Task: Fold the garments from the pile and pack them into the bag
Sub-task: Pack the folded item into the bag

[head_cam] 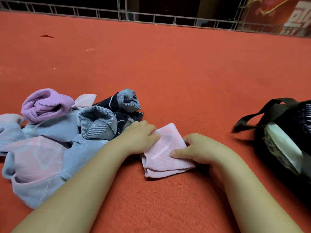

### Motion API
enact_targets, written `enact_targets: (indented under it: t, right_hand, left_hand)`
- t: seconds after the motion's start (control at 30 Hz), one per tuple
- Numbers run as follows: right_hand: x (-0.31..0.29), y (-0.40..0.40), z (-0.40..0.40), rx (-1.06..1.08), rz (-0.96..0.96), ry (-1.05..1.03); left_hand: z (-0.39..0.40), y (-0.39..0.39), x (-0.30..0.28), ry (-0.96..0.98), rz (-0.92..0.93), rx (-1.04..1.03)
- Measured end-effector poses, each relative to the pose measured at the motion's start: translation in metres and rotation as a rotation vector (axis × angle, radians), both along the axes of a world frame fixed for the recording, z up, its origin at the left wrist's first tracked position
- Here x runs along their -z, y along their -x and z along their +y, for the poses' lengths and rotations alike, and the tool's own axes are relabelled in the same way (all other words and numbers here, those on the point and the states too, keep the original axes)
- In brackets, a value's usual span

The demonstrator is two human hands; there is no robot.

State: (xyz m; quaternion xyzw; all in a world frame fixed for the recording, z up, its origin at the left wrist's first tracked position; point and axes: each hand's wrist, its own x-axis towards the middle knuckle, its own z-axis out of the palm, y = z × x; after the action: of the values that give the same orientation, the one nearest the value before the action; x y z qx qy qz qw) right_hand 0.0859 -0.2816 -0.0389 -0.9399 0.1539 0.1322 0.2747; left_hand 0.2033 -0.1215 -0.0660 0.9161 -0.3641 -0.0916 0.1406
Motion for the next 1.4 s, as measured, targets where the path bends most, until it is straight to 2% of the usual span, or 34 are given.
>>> enact_targets:
  t: [0.1, 0.17, 0.27, 0.33, 0.43, 0.5, 0.6, 0.67, 0.73, 0.8, 0.9, 1.0, 1.17, 1.27, 1.4]
  right_hand:
    - [0.006, -0.002, -0.011, -0.023, -0.118, -0.148]
    - [0.010, -0.002, -0.016, 0.005, -0.211, -0.331]
    - [0.011, -0.001, -0.018, 0.005, -0.312, -0.617]
    - [0.007, 0.003, -0.017, -0.001, -0.338, -0.682]
    - [-0.006, 0.004, -0.023, 0.068, -0.401, -0.662]
    - [-0.015, -0.004, -0.033, 0.139, -0.536, -0.530]
    - [-0.036, -0.019, -0.048, 0.197, -0.797, -0.277]
    - [-0.048, -0.025, -0.052, 0.164, -0.892, -0.150]
    - [-0.053, -0.025, -0.053, 0.066, -0.832, -0.014]
    - [-0.047, -0.019, -0.049, -0.074, -0.659, 0.055]
    - [-0.025, 0.001, -0.037, -0.246, -0.424, 0.028]
    - [-0.002, 0.024, -0.025, -0.326, -0.345, -0.007]
    - [0.012, 0.055, -0.017, -0.299, -0.330, -0.198]
    - [0.008, 0.066, -0.021, -0.231, -0.355, -0.325]
    - [0.000, 0.073, -0.027, -0.241, -0.324, -0.272]
  left_hand:
    - [0.004, 0.003, 0.002, -0.092, 0.029, 0.112]
    - [0.005, 0.003, 0.002, -0.042, 0.096, 0.144]
    - [0.004, 0.008, -0.007, 0.402, 0.346, 0.083]
    - [0.000, 0.008, -0.011, 0.640, 0.458, 0.074]
    - [-0.012, 0.006, -0.023, 0.809, 0.460, 0.054]
    - [-0.024, -0.001, -0.034, 0.836, 0.401, 0.046]
    - [-0.038, -0.015, -0.059, 0.799, 0.236, 0.099]
    - [-0.040, -0.022, -0.073, 0.751, 0.149, 0.144]
    - [-0.036, -0.024, -0.080, 0.674, 0.114, 0.212]
    - [-0.030, -0.020, -0.077, 0.449, 0.029, 0.292]
    - [-0.020, -0.006, -0.058, 0.057, -0.119, 0.434]
    - [-0.010, 0.017, -0.040, -0.120, -0.181, 0.548]
    - [0.004, 0.050, -0.035, -0.115, -0.102, 0.626]
    - [0.006, 0.061, -0.046, -0.135, -0.003, 0.558]
    - [0.007, 0.070, -0.055, -0.102, 0.089, 0.494]
